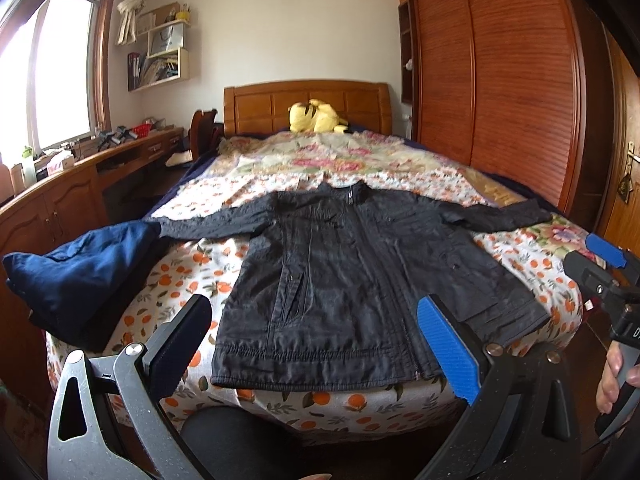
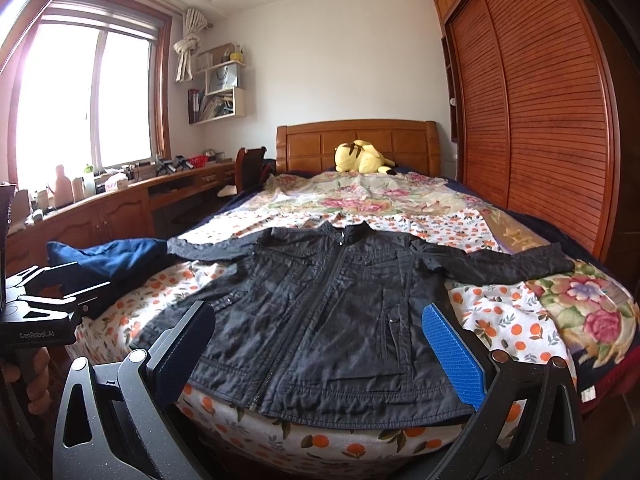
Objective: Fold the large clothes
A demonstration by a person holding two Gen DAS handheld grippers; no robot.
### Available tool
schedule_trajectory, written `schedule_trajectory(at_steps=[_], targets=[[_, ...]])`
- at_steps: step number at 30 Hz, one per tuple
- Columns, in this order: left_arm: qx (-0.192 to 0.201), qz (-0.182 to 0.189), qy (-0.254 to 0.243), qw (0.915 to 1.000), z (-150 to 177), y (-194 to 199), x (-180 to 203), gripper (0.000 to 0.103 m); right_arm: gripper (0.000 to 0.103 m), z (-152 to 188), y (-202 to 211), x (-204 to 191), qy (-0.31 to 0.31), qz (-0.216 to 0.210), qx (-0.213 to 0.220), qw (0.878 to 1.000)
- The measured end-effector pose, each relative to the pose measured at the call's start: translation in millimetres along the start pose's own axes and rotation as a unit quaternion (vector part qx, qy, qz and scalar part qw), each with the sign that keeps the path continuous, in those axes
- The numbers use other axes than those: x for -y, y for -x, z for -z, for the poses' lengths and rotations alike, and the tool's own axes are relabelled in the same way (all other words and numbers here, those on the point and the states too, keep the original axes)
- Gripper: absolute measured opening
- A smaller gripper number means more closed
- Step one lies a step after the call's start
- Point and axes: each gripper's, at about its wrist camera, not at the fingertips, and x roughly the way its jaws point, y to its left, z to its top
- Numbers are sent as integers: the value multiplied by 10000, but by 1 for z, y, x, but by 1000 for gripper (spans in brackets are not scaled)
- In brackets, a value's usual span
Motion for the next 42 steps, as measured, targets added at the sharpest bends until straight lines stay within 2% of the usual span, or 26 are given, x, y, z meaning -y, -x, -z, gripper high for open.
schedule_trajectory(at_steps=[9,18,23,29,35,37,42], targets=[[-266,19,37,9996,13,-35,-9,103,103,3,-43,2,47,-8,-297,9995],[-661,-24,249,9975,29,-84,-35,103,103,12,-112,0,132,-141,-731,9971],[-858,-174,223,9959,31,-112,-55,103,103,4,-150,-5,200,-334,-877,9954],[-1105,-186,379,9930,32,-138,-85,103,103,-14,-195,-15,340,-627,-835,9940],[-1190,-327,470,9912,29,-164,-114,103,103,-35,-250,-34,600,-957,-717,9910],[-1263,-350,553,9898,27,-174,-126,103,103,-31,-272,-43,687,-1167,-847,9872],[-1394,-479,675,9868,19,-199,-152,103,103,-5,-297,-45,787,-1462,-1234,9784]])
